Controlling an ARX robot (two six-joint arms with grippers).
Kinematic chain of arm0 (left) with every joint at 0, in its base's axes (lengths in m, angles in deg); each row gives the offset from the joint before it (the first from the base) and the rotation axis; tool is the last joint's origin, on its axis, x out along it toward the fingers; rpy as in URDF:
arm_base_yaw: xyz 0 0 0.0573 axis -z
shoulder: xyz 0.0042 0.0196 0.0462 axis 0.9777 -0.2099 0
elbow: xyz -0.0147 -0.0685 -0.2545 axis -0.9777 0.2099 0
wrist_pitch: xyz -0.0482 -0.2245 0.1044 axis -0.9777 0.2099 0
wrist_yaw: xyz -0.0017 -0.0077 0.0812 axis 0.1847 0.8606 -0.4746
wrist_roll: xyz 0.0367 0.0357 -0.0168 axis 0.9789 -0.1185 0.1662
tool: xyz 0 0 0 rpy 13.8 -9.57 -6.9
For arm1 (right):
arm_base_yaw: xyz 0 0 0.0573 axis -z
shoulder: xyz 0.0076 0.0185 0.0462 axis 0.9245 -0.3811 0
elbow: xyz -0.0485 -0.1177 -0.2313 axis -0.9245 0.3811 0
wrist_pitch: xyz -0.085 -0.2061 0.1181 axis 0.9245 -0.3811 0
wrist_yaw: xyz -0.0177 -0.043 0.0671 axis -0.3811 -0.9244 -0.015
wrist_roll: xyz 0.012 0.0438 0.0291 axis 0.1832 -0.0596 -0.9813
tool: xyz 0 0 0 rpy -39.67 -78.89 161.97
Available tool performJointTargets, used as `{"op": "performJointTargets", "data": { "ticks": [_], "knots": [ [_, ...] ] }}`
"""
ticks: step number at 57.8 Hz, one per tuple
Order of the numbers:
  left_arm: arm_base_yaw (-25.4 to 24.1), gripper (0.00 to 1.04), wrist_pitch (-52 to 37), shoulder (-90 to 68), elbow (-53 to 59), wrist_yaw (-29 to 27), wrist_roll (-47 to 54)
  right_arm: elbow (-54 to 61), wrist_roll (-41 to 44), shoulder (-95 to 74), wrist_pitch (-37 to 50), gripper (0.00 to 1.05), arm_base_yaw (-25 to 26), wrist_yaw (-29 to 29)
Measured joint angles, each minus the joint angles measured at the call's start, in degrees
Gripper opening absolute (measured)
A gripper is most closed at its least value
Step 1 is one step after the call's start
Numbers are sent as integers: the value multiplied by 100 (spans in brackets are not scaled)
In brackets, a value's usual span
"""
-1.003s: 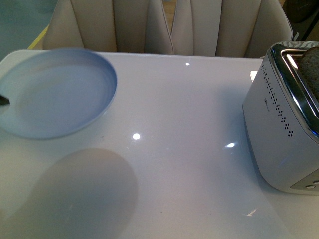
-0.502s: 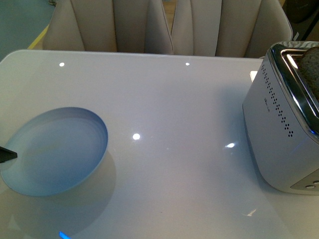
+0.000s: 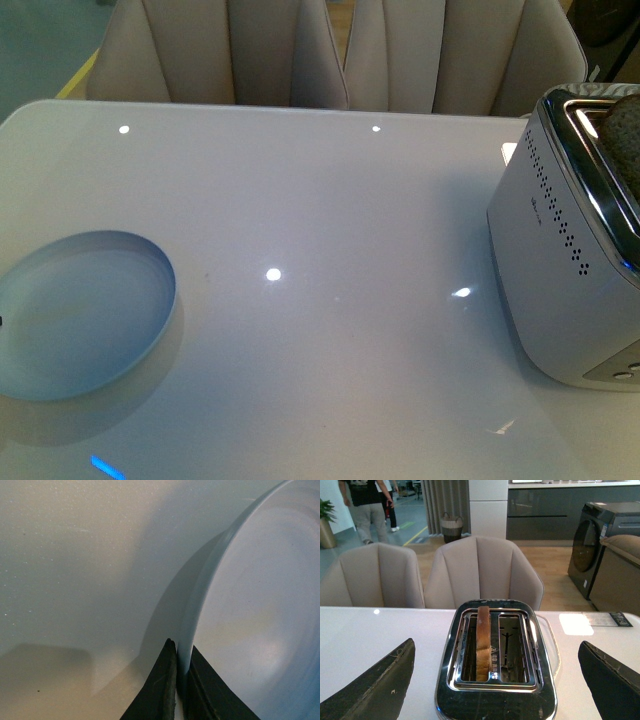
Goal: Left arm holds plate, right arm toasts bread
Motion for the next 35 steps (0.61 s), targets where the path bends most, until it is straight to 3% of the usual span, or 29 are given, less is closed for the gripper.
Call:
{"op": "performJointTargets", "data": {
  "ticks": [16,35],
  "knots": [
    [0,4,-48,-125,-33,55,125,0,0,0,0,96,0,0],
    [7,57,-94,13,-24,92,122,0,0,2,0,96,0,0]
  ]
}}
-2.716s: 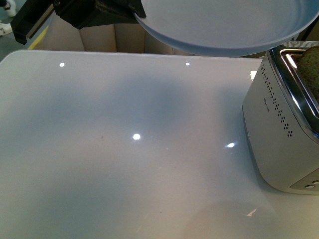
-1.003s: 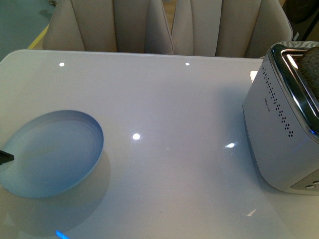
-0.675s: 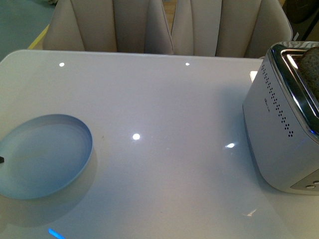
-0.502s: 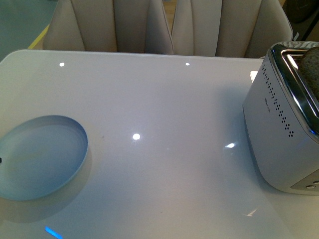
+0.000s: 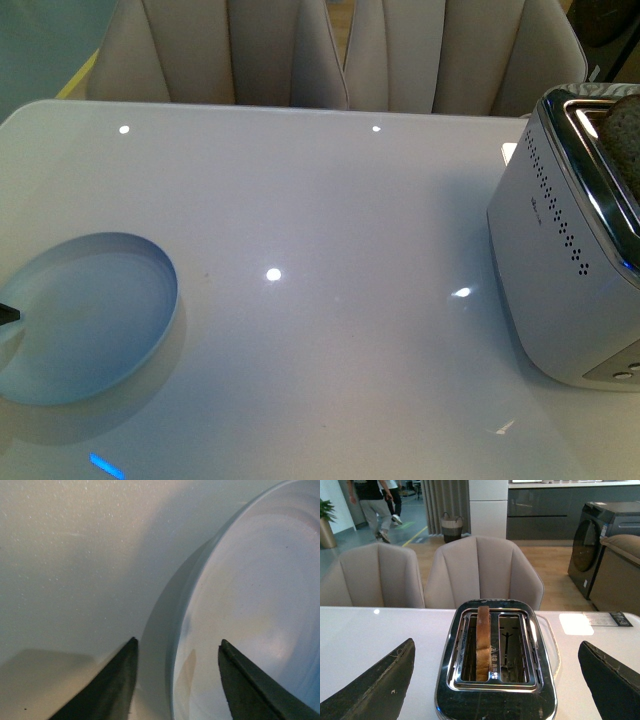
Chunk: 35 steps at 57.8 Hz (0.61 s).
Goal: Left arm holds plate, right arm toasts bread
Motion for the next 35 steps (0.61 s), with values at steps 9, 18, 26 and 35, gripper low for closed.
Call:
{"op": "performJointTargets", "data": {
  "ticks": [9,18,26,35],
  "knots": [
    [2,81,-42,496,92,-44,-24,0,0,0,0,96,0,0],
    [2,99,-87,1276,249,-103,-46,0,0,0,0,96,0,0],
    [52,98,-269,2129,544,-122,-111,0,0,0,0,96,0,0],
    [293,98,-603,3246,1049,-114,-328,0,0,0,0,96,0,0]
  ]
}}
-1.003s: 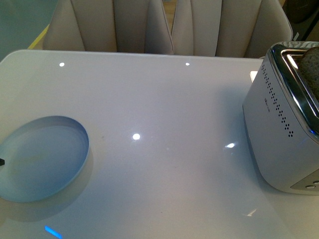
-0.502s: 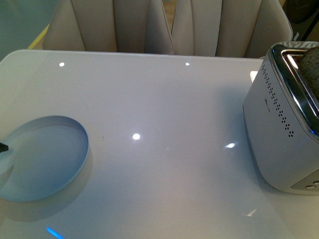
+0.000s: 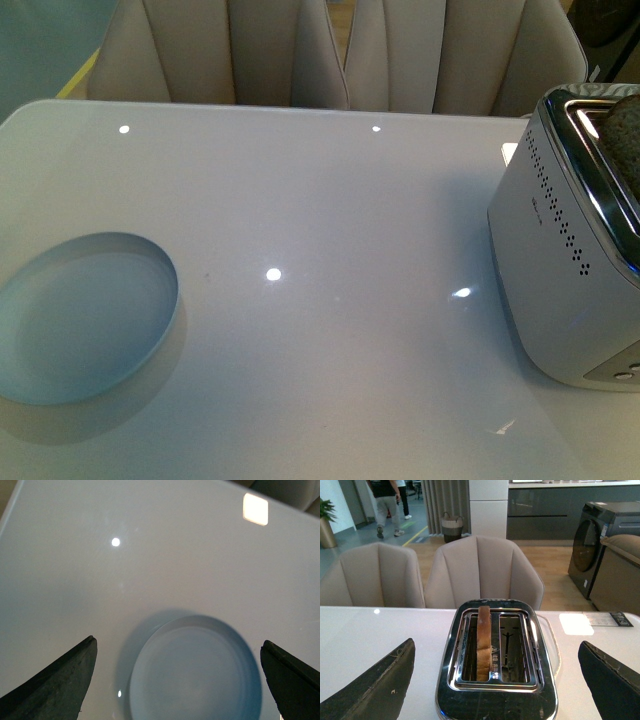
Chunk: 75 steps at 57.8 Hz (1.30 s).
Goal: Left arm holds plate, right arm toasts bread
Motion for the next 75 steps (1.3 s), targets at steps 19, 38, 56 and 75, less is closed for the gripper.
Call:
{"op": "performJointTargets", "data": {
  "ticks": [19,38,56,75],
  "knots": [
    [1078,98,-896,2170,951,-334,-1362,0,0,0,0,96,0,-2],
    [1762,40,-4503,3217,3073,-2435,-776,0,0,0,0,96,0,-2],
    [2085,3,-4199,4365,3969,-2780,-726,0,0,0,0,96,0,-2],
    [2476,3,-3851,5392,4634,-3136,-717,0,0,0,0,96,0,-2]
  ]
}}
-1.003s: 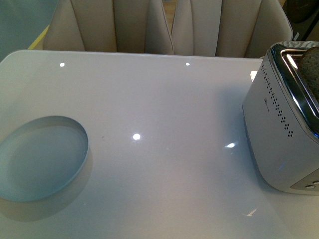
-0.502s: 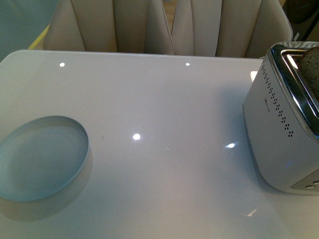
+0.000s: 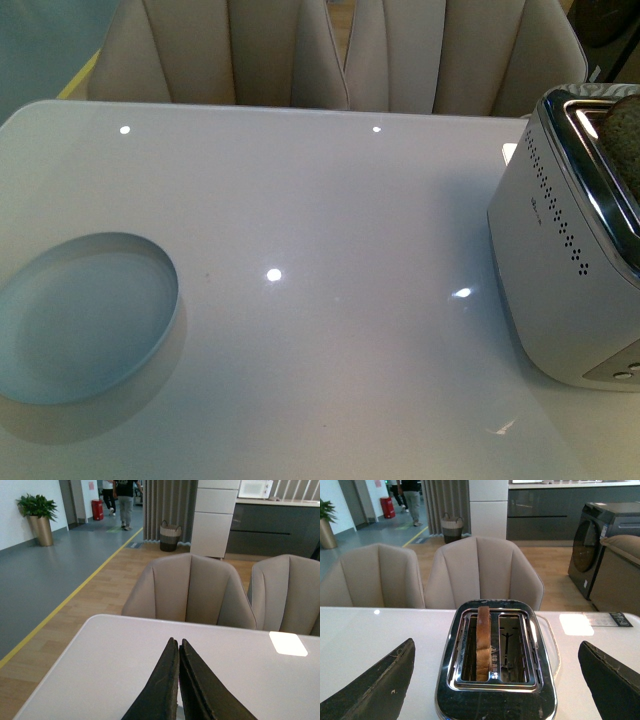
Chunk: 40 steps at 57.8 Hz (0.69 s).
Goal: Left arm holds plate, right arm toasts bread
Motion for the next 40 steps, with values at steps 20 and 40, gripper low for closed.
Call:
{"op": "performJointTargets", "data": {
  "ticks": [20,40],
  "knots": [
    [0,3,1416,1600,136,-2,0,0,0,0,0,96,0,0],
    [0,3,2461,2710,136,-2,0,0,0,0,0,96,0,0]
  ]
}}
